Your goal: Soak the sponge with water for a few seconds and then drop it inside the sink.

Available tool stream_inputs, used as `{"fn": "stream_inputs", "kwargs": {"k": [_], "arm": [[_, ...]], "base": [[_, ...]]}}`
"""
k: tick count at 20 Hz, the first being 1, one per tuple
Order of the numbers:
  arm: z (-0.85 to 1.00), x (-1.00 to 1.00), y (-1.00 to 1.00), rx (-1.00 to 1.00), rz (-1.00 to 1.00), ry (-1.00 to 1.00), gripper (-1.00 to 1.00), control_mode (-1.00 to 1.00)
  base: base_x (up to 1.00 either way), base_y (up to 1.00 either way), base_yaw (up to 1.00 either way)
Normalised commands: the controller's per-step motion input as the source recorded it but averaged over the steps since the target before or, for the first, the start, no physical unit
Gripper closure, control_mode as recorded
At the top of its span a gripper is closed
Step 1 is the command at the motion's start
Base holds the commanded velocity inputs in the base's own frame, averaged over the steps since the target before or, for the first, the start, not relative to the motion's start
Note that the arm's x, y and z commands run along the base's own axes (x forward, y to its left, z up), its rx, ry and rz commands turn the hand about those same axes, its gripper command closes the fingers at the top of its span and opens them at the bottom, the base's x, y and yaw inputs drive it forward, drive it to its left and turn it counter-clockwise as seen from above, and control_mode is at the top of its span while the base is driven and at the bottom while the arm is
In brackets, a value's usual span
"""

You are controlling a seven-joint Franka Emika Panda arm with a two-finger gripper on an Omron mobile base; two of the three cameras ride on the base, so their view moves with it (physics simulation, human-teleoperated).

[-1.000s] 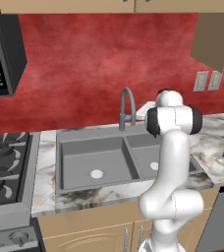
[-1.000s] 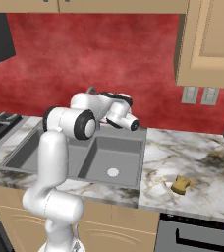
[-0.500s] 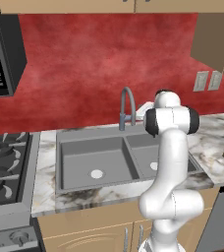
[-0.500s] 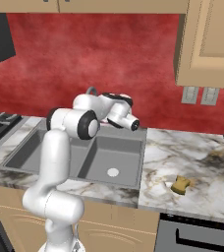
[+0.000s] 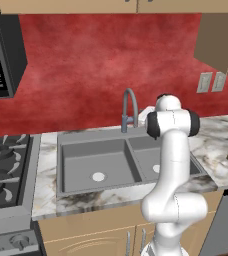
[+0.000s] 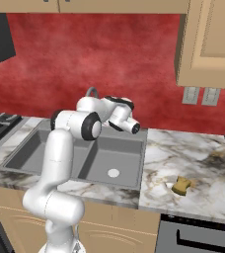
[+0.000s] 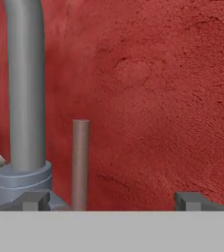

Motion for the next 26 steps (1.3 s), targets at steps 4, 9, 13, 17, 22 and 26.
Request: {"fn": "stream_inputs", "kwargs": {"k": [4,9,13,17,22,26], "arm": [[-0.1,0.17,0.0,0.0,0.0,0.0,-1.0,-1.0],[0.0,0.21,0.0,0.0,0.0,0.0,-1.0,-1.0],[0.0,0.24,0.0,0.0,0.0,0.0,-1.0,-1.0],[0.0,0.19,0.0,0.0,0.0,0.0,-1.0,-1.0],[0.0,0.06,0.12,0.0,0.0,0.0,-1.0,-1.0],[0.0,0.13,0.07,0.0,0.0,0.0,-1.0,-1.0]], "base": [[0.0,0.0,0.0],[0.0,0.0,0.0],[0.0,0.0,0.0],[0.0,0.0,0.0],[0.0,0.0,0.0],[0.0,0.0,0.0]]}}
